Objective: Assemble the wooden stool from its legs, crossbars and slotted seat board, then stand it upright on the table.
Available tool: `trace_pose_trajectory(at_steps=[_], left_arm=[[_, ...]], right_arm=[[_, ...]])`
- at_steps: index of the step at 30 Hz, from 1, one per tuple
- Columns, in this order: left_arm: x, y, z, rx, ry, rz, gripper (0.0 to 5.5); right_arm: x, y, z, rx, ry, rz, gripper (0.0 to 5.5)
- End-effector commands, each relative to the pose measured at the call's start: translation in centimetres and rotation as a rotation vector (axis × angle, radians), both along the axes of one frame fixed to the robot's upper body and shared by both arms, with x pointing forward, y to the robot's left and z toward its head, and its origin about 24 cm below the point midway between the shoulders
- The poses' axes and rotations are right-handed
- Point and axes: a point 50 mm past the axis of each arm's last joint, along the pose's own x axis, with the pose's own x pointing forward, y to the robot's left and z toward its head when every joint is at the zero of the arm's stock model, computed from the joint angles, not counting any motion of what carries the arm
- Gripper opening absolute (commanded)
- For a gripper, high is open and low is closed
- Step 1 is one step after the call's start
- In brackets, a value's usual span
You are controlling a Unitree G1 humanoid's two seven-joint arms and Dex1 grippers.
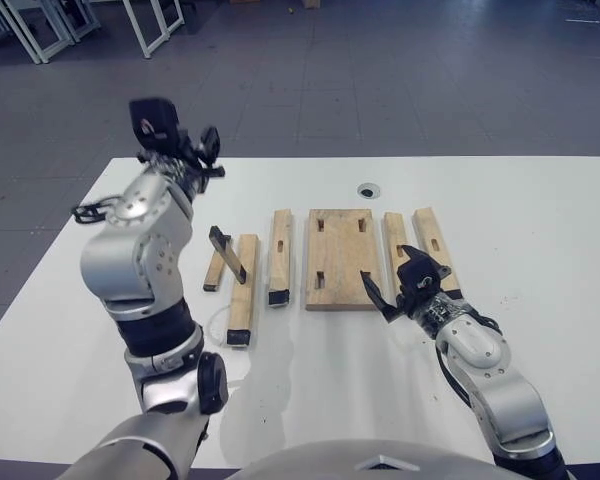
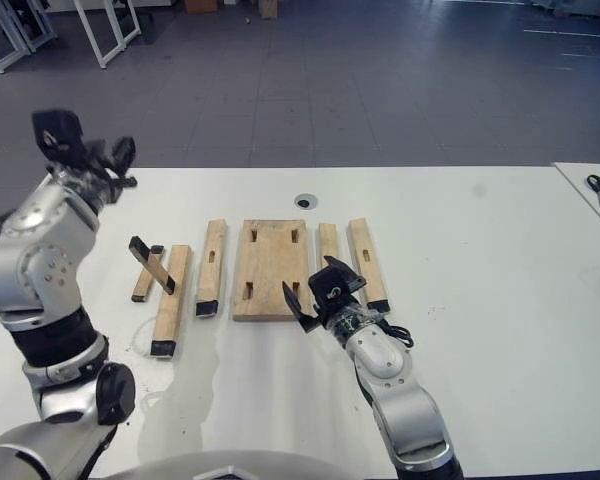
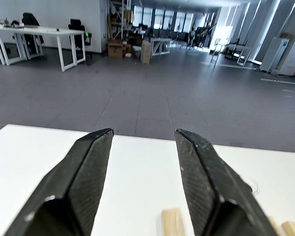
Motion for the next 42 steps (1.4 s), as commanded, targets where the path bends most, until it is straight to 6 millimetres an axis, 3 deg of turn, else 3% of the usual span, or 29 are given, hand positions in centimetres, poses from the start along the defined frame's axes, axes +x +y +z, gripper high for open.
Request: trace_pose_trajectory(at_steps=[1,4,6,7,8,10,14,16,18,20,23,26,30,38,42], left_arm=[[-0.1,0.0,-3.1,-0.007,0.122,-0.001,2.31],[-2.0,-0.9,-11.2,-0.02,0.383,0.016,2.31],[-3.7,-1.5,-15.2,-0.024,0.503,0.03,2.31],[-4.2,-1.5,-16.1,-0.025,0.526,0.035,2.31],[-4.4,-1.6,-16.4,-0.024,0.525,0.037,2.31],[-3.5,-1.6,-14.6,-0.021,0.438,0.03,2.31],[-1.8,-1.1,-6.7,0.027,0.147,0.028,2.31],[-2.5,-1.1,-4.1,0.06,0.059,0.013,2.31],[-4.0,-1.4,-3.3,0.07,0.038,-0.027,2.31],[-6.4,-2.1,-4.3,0.056,0.074,-0.082,2.73],[-11.9,-2.2,-9.0,0.07,0.291,-0.089,3.21],[-14.8,-1.9,-12.6,0.068,0.468,-0.049,3.7],[-16.2,-2.0,-16.5,0.052,0.616,-0.055,4.41],[-16.5,-1.4,-21.6,0.066,0.734,-0.05,4.41],[-16.1,-2.1,-22.3,0.021,0.71,-0.029,3.84]], right_arm=[[0.2,-0.1,0.0,-0.006,-0.001,0.006,4.55],[0.3,-0.1,0.0,-0.005,-0.003,0.002,4.55],[0.4,-0.1,0.0,-0.004,-0.006,0.0,4.55],[0.4,0.0,0.1,-0.004,-0.007,-0.002,4.55],[0.4,-0.1,0.1,-0.004,-0.008,-0.004,4.55],[0.4,-0.1,0.0,-0.002,-0.009,-0.009,4.55],[0.2,-0.1,0.0,0.002,-0.005,-0.015,4.55],[0.0,-0.2,-0.1,0.004,0.0,-0.021,4.55],[-0.3,-0.2,-0.1,0.006,0.006,-0.026,4.55],[-0.5,-0.3,-0.1,0.007,0.011,-0.034,4.55],[-0.8,-0.6,-0.2,0.005,0.017,-0.045,4.55],[-0.9,-0.7,-0.1,-0.001,0.019,-0.039,4.55],[-0.8,-0.7,-0.1,-0.009,0.023,-0.02,4.55],[-0.6,-0.8,0.0,-0.021,0.023,-0.01,4.55],[-0.6,-1.0,0.0,-0.031,0.025,0.0,4.55]])
